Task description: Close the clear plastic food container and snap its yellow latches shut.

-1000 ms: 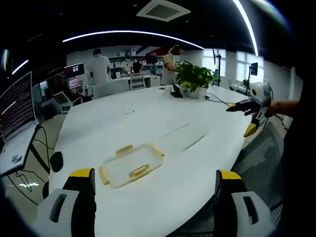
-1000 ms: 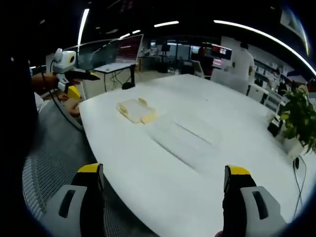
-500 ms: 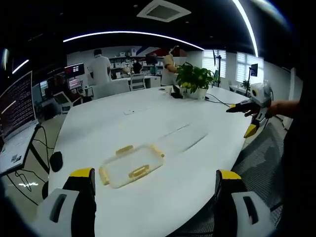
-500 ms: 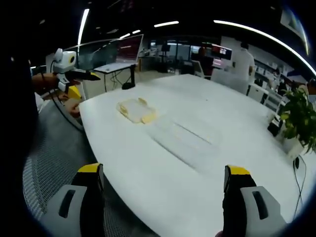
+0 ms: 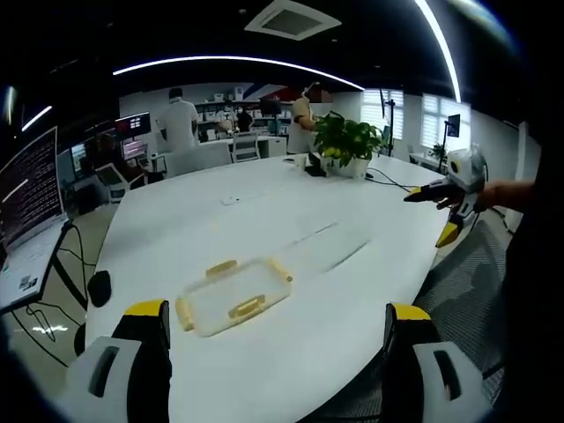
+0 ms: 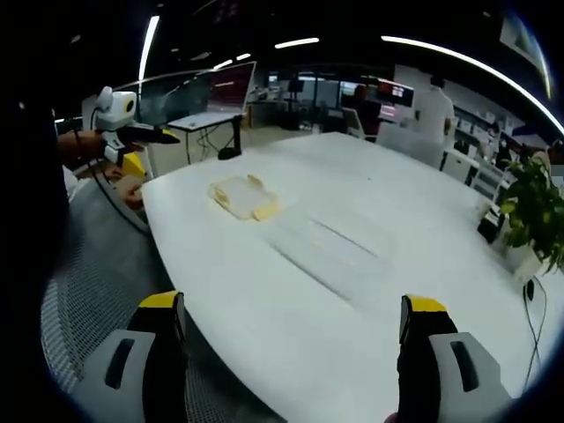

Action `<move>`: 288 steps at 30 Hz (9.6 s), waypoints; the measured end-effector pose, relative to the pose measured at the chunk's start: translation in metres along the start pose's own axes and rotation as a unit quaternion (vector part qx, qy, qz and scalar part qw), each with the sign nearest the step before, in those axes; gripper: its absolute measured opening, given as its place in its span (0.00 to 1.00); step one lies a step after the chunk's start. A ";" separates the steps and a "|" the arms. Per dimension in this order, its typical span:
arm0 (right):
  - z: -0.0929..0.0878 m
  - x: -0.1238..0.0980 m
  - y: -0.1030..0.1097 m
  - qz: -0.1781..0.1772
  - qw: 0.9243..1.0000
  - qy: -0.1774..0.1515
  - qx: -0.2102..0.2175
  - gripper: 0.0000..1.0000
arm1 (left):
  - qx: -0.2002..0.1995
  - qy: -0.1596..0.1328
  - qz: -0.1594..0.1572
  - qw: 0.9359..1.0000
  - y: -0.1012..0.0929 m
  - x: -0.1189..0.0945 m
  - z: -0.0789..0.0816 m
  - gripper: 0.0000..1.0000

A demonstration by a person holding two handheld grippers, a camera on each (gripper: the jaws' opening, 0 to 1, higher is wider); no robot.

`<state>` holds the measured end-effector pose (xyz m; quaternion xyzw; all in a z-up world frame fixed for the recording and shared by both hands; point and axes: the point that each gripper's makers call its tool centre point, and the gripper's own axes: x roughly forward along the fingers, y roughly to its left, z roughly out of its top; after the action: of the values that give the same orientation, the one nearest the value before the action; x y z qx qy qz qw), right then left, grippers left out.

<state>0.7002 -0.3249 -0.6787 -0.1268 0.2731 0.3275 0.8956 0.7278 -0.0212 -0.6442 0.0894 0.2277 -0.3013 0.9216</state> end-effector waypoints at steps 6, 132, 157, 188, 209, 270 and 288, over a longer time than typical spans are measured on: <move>0.000 0.000 0.000 0.000 1.000 0.001 -0.001 1.00 | 0.000 -0.001 0.000 1.000 0.000 0.000 0.000 0.99; 0.095 0.176 0.022 0.204 0.949 0.082 -0.226 0.80 | 0.165 0.119 -0.134 0.970 0.097 0.078 -0.042 0.75; 0.084 0.226 0.033 0.237 0.926 0.125 -0.264 0.65 | 0.263 0.188 -0.190 0.927 0.125 0.104 -0.062 0.55; 0.058 0.264 0.050 0.264 0.896 0.180 -0.308 0.46 | 0.341 0.245 -0.252 0.872 0.138 0.136 -0.088 0.37; 0.055 0.269 0.055 0.282 0.890 0.205 -0.293 0.38 | 0.320 0.261 -0.302 0.860 0.129 0.138 -0.091 0.34; 0.094 0.177 0.018 0.298 0.879 0.196 -0.316 0.34 | 0.328 0.257 -0.290 0.862 0.071 0.112 -0.004 0.31; 0.078 0.145 -0.024 0.279 0.881 0.213 -0.318 0.34 | 0.334 0.244 -0.298 0.860 0.031 0.140 0.020 0.32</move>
<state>0.8399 -0.2364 -0.6965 -0.3904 0.3624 0.5979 0.5990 0.8535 -0.0745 -0.6917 0.3903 0.3466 -0.5881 0.6177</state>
